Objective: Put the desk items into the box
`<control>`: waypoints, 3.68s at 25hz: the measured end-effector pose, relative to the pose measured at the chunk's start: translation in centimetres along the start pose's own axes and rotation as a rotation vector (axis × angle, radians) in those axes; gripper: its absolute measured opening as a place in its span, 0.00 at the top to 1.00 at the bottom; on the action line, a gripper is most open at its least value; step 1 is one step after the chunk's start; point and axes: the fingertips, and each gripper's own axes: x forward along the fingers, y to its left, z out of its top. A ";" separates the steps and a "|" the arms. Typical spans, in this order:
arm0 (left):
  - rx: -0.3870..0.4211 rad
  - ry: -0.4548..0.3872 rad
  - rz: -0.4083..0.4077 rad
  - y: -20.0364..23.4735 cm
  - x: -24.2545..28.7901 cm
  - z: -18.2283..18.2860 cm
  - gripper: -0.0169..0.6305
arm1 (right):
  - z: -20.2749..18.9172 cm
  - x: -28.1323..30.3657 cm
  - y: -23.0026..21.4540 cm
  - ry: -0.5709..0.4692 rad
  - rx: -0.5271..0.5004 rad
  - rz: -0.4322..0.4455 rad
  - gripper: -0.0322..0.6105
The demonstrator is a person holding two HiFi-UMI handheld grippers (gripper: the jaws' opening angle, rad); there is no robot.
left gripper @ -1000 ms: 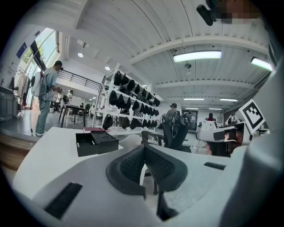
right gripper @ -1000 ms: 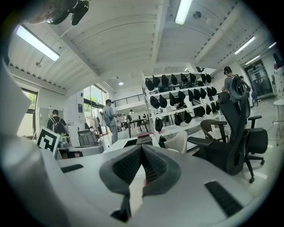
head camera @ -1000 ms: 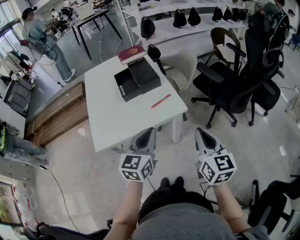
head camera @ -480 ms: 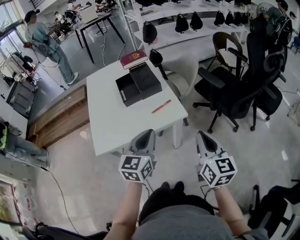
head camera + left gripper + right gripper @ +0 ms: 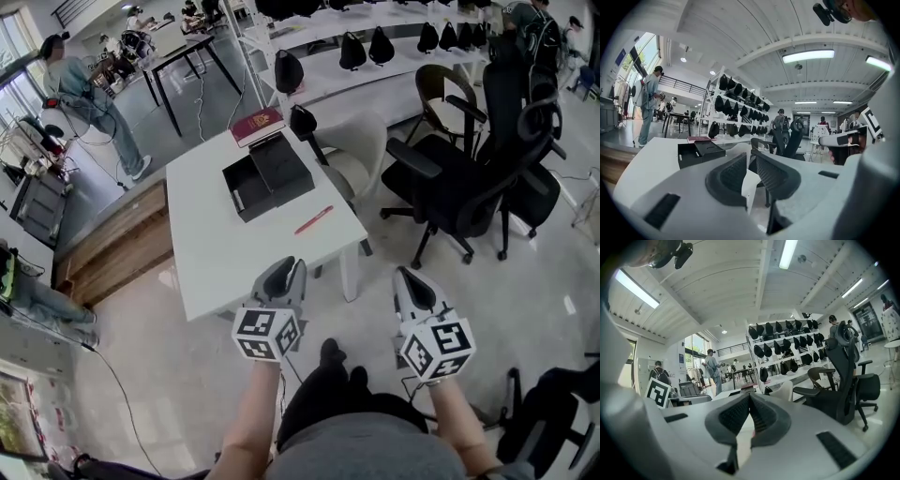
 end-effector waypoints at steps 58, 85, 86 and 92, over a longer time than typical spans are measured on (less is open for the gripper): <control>0.053 0.380 -0.420 9.5 21.7 -6.1 0.73 | 2.8 19.5 -7.6 0.049 0.068 -0.364 0.94; 0.156 0.659 -0.462 8.3 23.4 -13.5 0.73 | 2.9 18.8 -10.6 0.031 0.103 -0.428 0.94; 0.163 0.668 -0.461 8.3 23.5 -13.8 0.73 | 2.8 18.8 -10.7 0.030 0.106 -0.428 0.94; 0.203 0.730 -0.448 8.3 23.5 -15.0 0.73 | 2.8 19.1 -11.4 0.033 0.114 -0.425 0.94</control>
